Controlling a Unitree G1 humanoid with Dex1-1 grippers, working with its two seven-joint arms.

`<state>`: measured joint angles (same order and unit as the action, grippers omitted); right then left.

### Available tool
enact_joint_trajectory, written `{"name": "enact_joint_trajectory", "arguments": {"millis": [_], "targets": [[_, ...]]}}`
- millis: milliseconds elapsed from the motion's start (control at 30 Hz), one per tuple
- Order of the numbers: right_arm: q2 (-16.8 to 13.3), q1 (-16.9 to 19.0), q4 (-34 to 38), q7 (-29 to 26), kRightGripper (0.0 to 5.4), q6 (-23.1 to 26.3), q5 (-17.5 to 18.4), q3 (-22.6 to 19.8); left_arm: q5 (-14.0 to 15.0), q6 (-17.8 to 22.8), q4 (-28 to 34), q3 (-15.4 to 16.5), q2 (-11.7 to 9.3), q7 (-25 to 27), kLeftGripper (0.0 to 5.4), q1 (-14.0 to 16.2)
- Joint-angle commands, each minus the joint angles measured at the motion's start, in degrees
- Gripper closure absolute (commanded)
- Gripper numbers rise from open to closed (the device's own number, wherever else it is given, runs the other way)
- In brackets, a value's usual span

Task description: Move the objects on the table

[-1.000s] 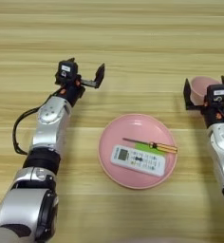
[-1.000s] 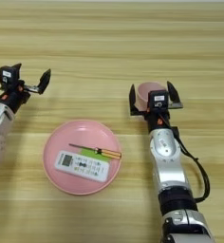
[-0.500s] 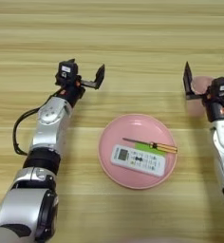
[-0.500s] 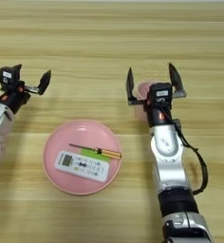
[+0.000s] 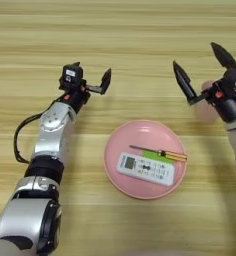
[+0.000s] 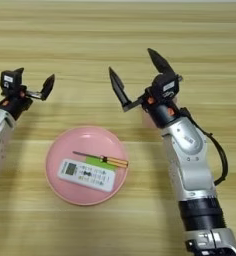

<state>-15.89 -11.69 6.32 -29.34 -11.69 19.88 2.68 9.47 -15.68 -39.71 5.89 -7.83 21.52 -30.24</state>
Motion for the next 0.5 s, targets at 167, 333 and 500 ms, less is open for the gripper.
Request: {"name": "enact_joint_trajectory", "arguments": {"millis": [167, 333, 500], "targets": [[-8.61, 2.1, 7.15, -9.98, 0.02, 13.13, 2.52, 2.6, -0.54, -0.17, -0.82, -0.16, 0.35, -0.4, 0.0, -1.2], [-13.85, 2.83, 5.93, -14.42, 0.02, 18.52, -1.62, 5.62, -0.82, -0.48, -1.16, 0.03, 0.47, -1.36, 0.0, -1.39], [-16.35, 2.51, 3.33, -18.97, 0.02, 22.01, -3.27, 8.16, -1.27, -2.0, -1.1, 0.2, 0.46, -2.98, 0.0, -1.43]]}}
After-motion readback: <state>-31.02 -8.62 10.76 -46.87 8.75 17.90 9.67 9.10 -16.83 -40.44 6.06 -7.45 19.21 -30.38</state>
